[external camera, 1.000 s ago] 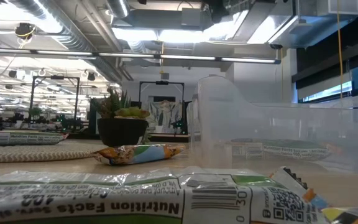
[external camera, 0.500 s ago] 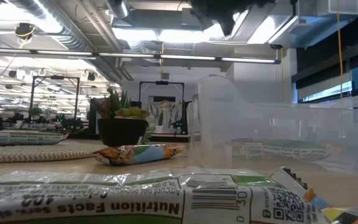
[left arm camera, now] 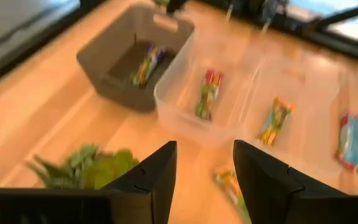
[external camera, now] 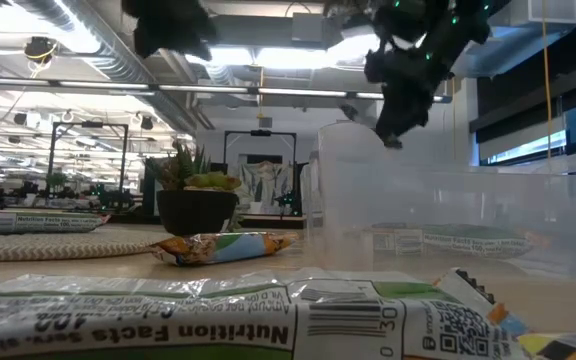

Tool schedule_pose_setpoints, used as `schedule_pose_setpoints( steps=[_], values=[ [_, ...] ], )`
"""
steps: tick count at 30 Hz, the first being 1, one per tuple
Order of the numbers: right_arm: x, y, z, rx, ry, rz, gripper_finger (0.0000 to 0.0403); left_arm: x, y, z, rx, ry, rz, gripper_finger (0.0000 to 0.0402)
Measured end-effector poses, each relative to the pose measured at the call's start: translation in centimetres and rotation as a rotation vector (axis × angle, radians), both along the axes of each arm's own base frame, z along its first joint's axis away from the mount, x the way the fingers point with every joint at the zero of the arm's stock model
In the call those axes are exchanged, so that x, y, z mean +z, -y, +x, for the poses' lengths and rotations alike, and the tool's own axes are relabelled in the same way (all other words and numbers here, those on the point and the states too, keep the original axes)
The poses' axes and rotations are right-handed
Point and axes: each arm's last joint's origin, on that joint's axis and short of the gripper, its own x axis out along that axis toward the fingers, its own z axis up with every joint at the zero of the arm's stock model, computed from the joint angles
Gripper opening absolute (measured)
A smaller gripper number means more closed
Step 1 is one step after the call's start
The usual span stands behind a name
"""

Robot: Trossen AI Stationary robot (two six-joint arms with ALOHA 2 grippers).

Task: Pick and place Granola Bars by type
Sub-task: Put the blue granola bar into the black bin

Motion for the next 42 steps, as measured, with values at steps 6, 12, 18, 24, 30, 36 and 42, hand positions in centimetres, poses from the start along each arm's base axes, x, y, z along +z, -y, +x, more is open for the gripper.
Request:
schedule_pose_setpoints(
  steps=[6, 12, 18, 24, 30, 36, 42],
  values=[
    [-1.8, 1.2, 0.7, 0.040, -0.077, -0.025, 0.0121, -1.1, 0.0, -0.8, 0.031, -0.128, -0.094, 0.0149],
    [-3.7, 1.6, 1.3, 0.061, -0.153, -0.009, 0.0121, -2.0, -0.3, -2.0, 0.138, -0.245, -0.155, 0.0152],
    [-4.7, 1.8, 1.6, 0.084, -0.210, -0.047, 0.0121, -2.5, -0.5, -2.8, 0.242, -0.310, -0.185, 0.0153],
    [-5.0, 2.0, 1.7, 0.087, -0.235, -0.087, 0.0121, -2.5, -0.6, -2.9, 0.329, -0.278, -0.221, 0.0153],
    [-5.0, 2.0, 1.7, 0.089, -0.235, -0.087, 0.0121, -2.5, -0.6, -2.9, 0.334, -0.277, -0.226, 0.0153],
    [-5.0, 2.0, 1.7, 0.089, -0.235, -0.087, 0.0121, -2.6, -0.6, -2.8, 0.342, -0.278, -0.232, 0.0153],
    [-5.0, 2.0, 1.7, 0.087, -0.235, -0.085, 0.0121, -3.3, 0.0, -2.4, 0.334, -0.312, -0.225, 0.0156]
  ],
)
